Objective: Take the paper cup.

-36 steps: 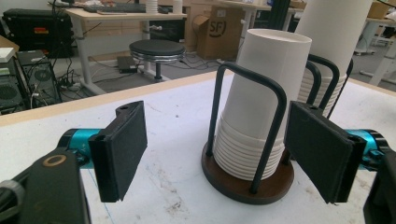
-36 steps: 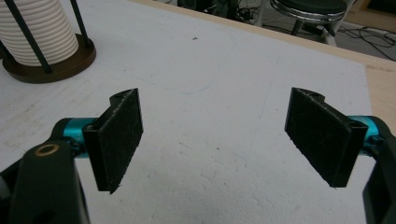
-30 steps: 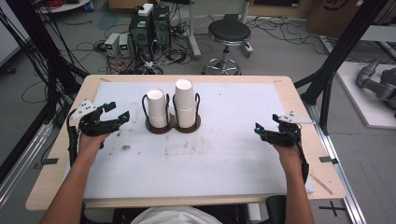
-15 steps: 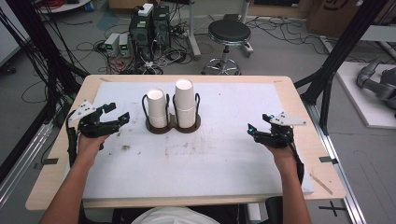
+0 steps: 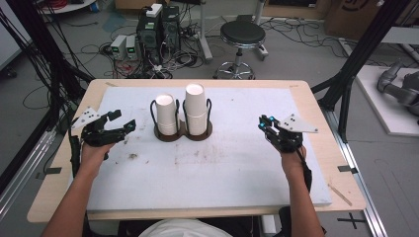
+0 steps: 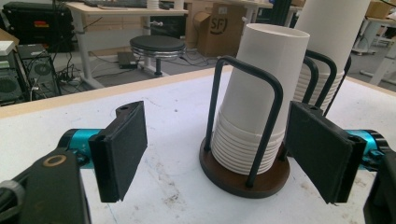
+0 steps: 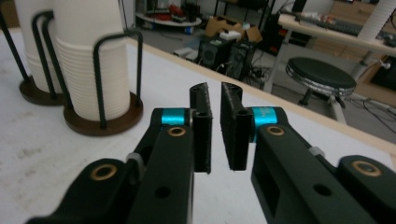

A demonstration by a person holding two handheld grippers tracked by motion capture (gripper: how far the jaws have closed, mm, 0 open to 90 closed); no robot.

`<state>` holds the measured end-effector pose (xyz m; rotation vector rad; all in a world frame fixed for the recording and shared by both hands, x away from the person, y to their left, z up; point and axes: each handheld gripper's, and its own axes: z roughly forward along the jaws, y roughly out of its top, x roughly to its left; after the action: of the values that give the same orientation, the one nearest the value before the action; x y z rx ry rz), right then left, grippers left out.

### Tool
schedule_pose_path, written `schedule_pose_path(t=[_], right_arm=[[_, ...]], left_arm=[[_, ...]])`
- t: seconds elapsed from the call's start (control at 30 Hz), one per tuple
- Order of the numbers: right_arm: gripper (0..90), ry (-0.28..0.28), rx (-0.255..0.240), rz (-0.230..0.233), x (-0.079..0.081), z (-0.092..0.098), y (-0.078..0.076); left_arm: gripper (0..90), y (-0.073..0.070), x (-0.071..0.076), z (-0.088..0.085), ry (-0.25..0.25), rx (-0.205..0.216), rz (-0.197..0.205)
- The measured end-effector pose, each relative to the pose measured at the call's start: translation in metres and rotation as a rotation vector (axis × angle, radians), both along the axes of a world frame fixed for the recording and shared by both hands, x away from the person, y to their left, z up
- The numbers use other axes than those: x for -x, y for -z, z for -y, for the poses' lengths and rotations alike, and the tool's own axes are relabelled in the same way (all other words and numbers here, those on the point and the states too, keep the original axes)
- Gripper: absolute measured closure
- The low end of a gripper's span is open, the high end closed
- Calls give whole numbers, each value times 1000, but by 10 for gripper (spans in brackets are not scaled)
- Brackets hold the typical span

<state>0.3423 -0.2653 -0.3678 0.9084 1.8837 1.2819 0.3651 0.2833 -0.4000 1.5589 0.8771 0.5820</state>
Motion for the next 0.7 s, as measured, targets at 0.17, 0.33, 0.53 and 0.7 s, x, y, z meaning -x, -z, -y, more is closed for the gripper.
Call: schedule_pose_path(t=[0.17, 0.33, 0.53, 0.7], right_arm=[[900, -42, -40, -13, 3, -16, -7], [900, -77, -28, -32, -1, -32, -9], [900, -137, -21, -48, -10, -55, -12], [900, -198, -18, -61, -18, -83, -11]], left_arm=[[215, 0, 0, 0, 1, 1, -5], [215, 1, -1, 0, 2, -1, -11], [216, 2, -2, -1, -2, 5, -11], [217, 1, -2, -1, 3, 5, -9]])
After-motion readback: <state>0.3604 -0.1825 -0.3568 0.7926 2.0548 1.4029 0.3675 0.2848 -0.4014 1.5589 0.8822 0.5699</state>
